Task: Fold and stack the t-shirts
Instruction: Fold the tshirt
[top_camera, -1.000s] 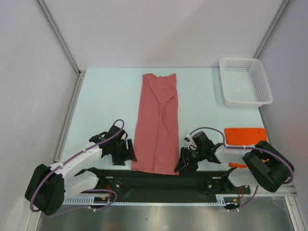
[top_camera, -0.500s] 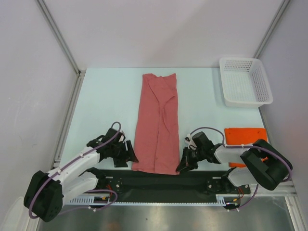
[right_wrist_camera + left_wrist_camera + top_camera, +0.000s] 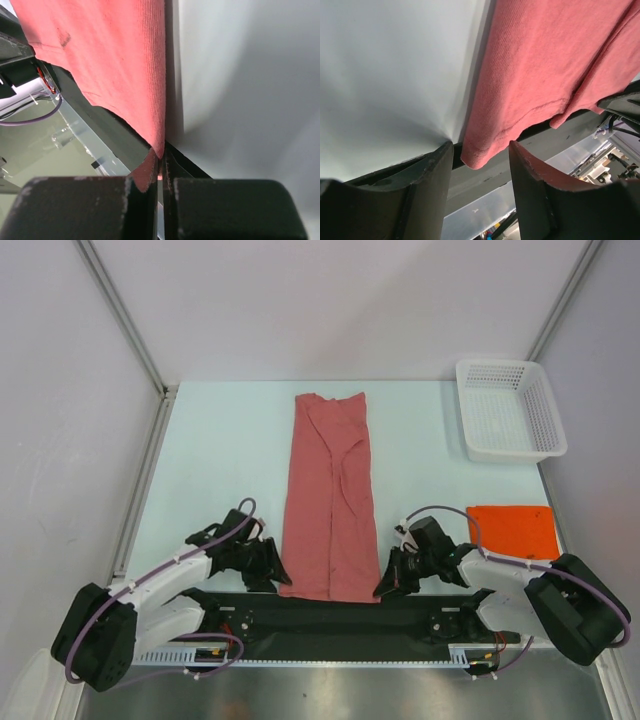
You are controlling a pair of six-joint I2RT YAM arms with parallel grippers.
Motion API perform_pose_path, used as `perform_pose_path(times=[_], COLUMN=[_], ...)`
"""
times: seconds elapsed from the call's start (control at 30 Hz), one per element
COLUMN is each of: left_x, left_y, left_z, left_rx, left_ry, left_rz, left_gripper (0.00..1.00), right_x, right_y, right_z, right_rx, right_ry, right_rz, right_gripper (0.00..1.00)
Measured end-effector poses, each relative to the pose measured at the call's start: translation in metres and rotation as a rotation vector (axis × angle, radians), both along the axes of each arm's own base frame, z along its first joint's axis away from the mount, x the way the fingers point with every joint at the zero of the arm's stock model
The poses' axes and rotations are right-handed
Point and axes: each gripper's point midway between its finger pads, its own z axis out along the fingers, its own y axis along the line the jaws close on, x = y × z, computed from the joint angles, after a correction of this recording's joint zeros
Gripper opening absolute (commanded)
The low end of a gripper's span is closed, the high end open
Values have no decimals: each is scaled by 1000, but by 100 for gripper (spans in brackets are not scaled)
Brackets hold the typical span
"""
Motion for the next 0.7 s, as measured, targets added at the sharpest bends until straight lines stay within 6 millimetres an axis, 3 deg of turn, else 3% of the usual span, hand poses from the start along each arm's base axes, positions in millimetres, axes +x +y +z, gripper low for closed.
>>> perform_pose_path(times=[0.13, 0.23, 0.27, 0.37, 0.53, 0.7], left_x=[-3, -6, -6, -9, -1, 8], left_y=[-3, -6, -6, -7, -11, -16], left_z=[0, -3, -5, -8, 4, 13], left_rx=[-14, -22, -18, -24, -62, -87], left_ry=[17, 54, 59, 69, -10, -55], left_rz=[-4, -10, -11, -17, -19, -13], left_gripper=[53, 24, 1, 0, 0, 0], right_x=[1, 2, 2, 2, 9, 35], right_y=[0, 1, 1, 1, 2, 8], right_z=[1, 1, 2, 2, 15, 40], right_rx=[5, 7, 8, 6, 17, 36], right_ry=[-5, -5, -4, -3, -29, -90], right_rz=[-3, -4, -3, -5, -15, -34], right_gripper=[0, 0, 0, 0, 0, 0])
